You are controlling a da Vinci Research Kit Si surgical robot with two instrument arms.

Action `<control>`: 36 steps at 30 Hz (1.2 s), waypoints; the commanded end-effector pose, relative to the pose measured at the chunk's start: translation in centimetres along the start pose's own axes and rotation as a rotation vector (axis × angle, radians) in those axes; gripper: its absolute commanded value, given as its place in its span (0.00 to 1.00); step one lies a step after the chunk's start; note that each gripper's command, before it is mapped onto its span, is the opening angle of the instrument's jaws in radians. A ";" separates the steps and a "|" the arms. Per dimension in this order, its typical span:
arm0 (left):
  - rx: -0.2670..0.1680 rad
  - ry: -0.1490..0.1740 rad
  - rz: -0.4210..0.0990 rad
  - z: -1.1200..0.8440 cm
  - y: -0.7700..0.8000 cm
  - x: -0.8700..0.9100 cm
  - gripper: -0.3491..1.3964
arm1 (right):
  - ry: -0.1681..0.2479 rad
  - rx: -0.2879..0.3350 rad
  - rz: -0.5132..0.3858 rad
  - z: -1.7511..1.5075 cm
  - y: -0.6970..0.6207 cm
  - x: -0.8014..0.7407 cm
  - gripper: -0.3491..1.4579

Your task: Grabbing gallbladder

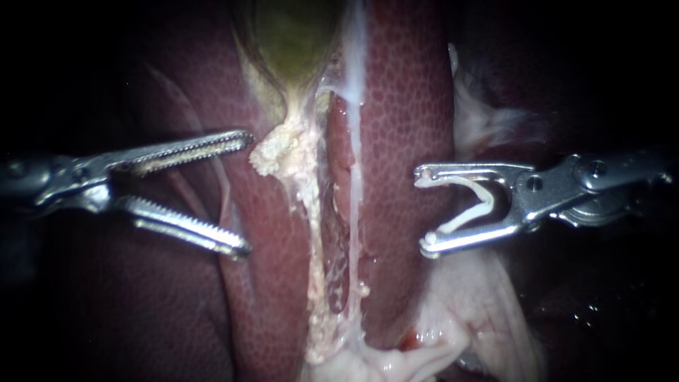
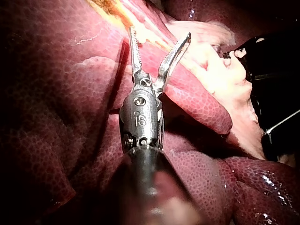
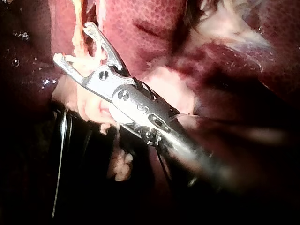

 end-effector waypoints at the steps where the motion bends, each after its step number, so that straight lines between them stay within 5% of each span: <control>1: -0.001 0.001 -0.001 0.03 0.02 0.00 0.65 | 0.000 0.000 0.006 0.00 0.00 0.00 0.51; 14: -0.016 0.003 -0.002 0.33 0.27 0.12 0.61 | 0.001 0.000 0.006 0.00 -0.01 0.00 0.51; 21: -0.059 0.015 0.003 0.36 0.29 0.23 0.33 | 0.001 0.000 0.006 0.00 -0.01 0.01 0.51; 23: -0.065 0.031 0.005 0.36 0.28 0.29 0.05 | 0.001 0.000 0.006 0.00 -0.01 0.01 0.51; 24: -0.068 0.035 0.006 0.36 0.27 0.30 0.00 | 0.001 0.000 0.006 0.00 -0.01 0.01 0.51; 29: -0.076 0.085 0.011 0.36 0.22 0.40 0.00 | 0.001 0.000 0.006 0.00 -0.01 0.01 0.51; 36: -0.087 0.084 -0.032 0.28 0.18 0.35 0.00 | 0.001 0.000 0.006 0.00 -0.01 0.01 0.51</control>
